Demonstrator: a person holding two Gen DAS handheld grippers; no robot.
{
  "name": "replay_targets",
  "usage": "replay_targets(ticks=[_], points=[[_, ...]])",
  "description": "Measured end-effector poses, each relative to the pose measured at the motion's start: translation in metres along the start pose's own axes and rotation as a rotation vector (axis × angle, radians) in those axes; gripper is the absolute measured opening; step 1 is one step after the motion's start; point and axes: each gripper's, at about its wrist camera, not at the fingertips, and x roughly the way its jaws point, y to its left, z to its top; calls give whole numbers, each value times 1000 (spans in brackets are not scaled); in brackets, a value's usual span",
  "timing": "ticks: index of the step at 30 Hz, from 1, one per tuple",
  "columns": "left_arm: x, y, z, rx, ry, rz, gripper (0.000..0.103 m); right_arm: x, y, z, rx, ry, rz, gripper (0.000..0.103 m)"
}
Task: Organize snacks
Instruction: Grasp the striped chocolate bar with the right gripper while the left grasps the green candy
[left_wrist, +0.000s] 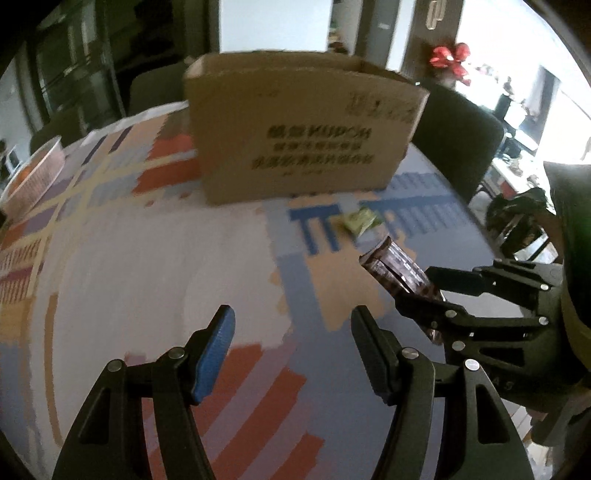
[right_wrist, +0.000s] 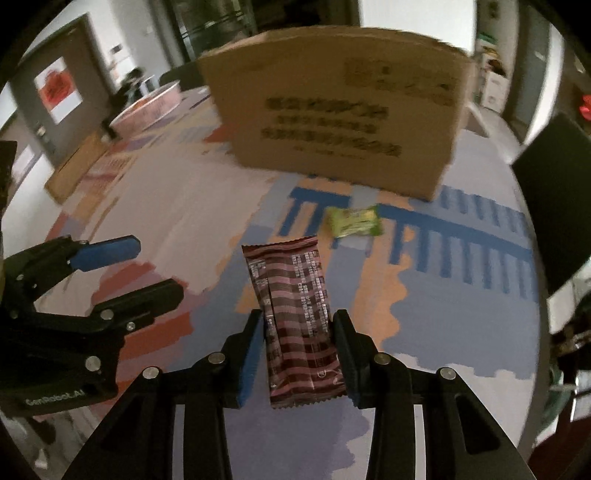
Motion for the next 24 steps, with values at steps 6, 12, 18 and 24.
replay_targets(ticks=[6, 12, 18, 24], points=[[15, -14, 31, 101, -16, -50, 64, -12, -27, 5, 151, -55, -67, 39], [40, -30, 57, 211, 18, -80, 64, -13, -42, 12, 232, -65, -123, 39], [68, -47, 71, 310, 58, -102, 64, -12, -55, 15, 301, -65, -156, 39], [90, -60, 80, 379, 82, -92, 59, -5, -61, 16, 321, -58, -194, 39]])
